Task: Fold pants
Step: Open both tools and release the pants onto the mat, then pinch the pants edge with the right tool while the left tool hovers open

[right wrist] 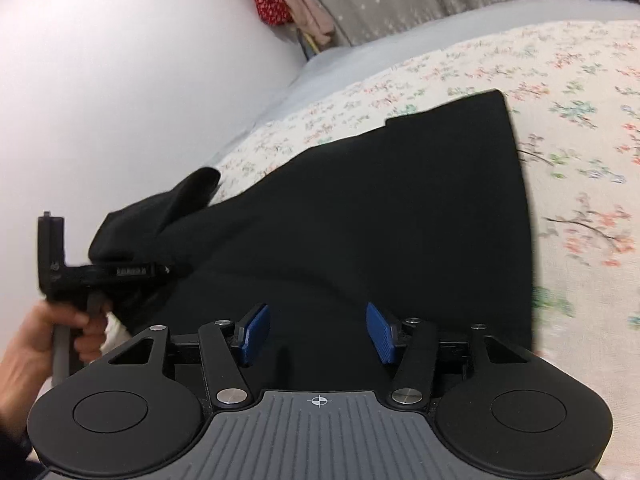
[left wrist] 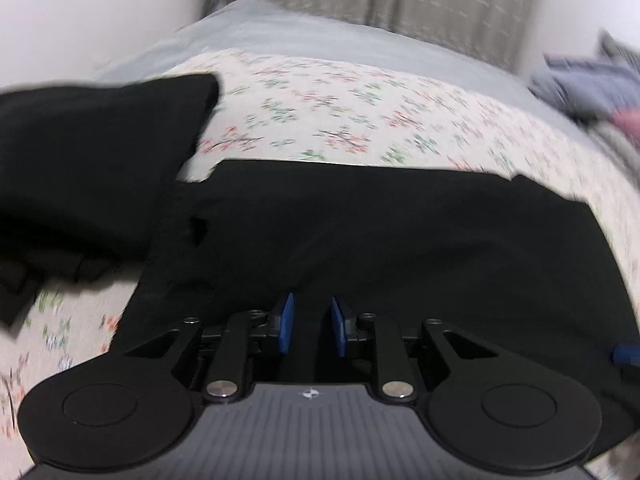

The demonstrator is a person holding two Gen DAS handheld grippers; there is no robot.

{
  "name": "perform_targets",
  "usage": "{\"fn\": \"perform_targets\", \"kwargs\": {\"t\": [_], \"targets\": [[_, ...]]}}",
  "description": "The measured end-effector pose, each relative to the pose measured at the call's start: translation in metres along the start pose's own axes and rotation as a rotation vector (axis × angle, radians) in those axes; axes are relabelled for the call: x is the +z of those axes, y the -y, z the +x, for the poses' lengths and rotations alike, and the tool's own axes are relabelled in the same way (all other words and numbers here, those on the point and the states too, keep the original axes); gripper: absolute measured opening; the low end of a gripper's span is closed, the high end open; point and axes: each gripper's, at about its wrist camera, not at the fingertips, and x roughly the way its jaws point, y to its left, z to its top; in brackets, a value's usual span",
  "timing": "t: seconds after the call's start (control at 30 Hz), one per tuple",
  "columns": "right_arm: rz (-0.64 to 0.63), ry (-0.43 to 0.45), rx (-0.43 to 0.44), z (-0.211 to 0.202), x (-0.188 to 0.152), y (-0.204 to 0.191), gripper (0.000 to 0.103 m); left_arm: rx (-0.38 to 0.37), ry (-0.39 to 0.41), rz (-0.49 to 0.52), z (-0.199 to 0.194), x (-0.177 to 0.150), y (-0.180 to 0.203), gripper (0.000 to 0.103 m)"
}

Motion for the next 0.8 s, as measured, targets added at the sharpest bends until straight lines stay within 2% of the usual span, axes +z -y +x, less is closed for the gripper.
{"fn": "perform_targets", "kwargs": {"t": [0.1,0.2,0.23,0.4,0.47,0.5,0.53,0.57,0.6,0.63,0.7,0.8], "targets": [[0.003,-0.018,-0.044,-0.02,0.004,0.016,0.052,0.004,0.0,0.009,-0.002,-0.002,0.0,0.026],[0.093,-0.048,-0.01,-0.041,0.008,0.041,0.051,0.018,0.0,0.015,-0.003,-0.002,0.004,0.026],[0.099,-0.055,-0.026,-0.051,0.005,0.047,0.051,0.022,0.001,0.017,-0.002,-0.002,0.003,0.026],[0.013,-0.105,-0.093,-0.074,-0.008,0.047,0.052,0.062,0.046,0.044,-0.013,-0.001,0.023,0.026],[-0.022,-0.053,-0.172,-0.088,-0.011,0.041,0.054,0.023,0.081,0.06,-0.023,-0.003,0.036,0.026],[-0.056,-0.006,-0.204,-0.092,-0.011,0.033,0.05,0.002,0.098,0.079,-0.027,-0.004,0.045,0.026],[-0.087,0.035,-0.212,-0.095,-0.01,0.026,0.039,-0.008,0.105,0.103,-0.03,-0.006,0.054,0.026],[-0.103,0.059,-0.196,-0.095,-0.01,0.019,0.034,-0.015,0.108,0.127,-0.032,-0.008,0.063,0.026],[-0.113,0.068,-0.174,-0.092,-0.01,0.011,0.022,-0.025,0.109,0.146,-0.034,-0.011,0.073,0.026],[-0.134,0.068,-0.161,-0.087,-0.01,0.002,0.017,-0.043,0.105,0.154,-0.033,-0.012,0.081,0.026],[-0.203,0.04,-0.155,-0.073,-0.016,-0.016,0.017,-0.084,0.086,0.17,-0.032,-0.018,0.098,0.026],[-0.239,-0.05,-0.174,-0.053,-0.032,-0.023,0.016,-0.092,0.03,0.241,-0.025,-0.03,0.124,0.026]]}}
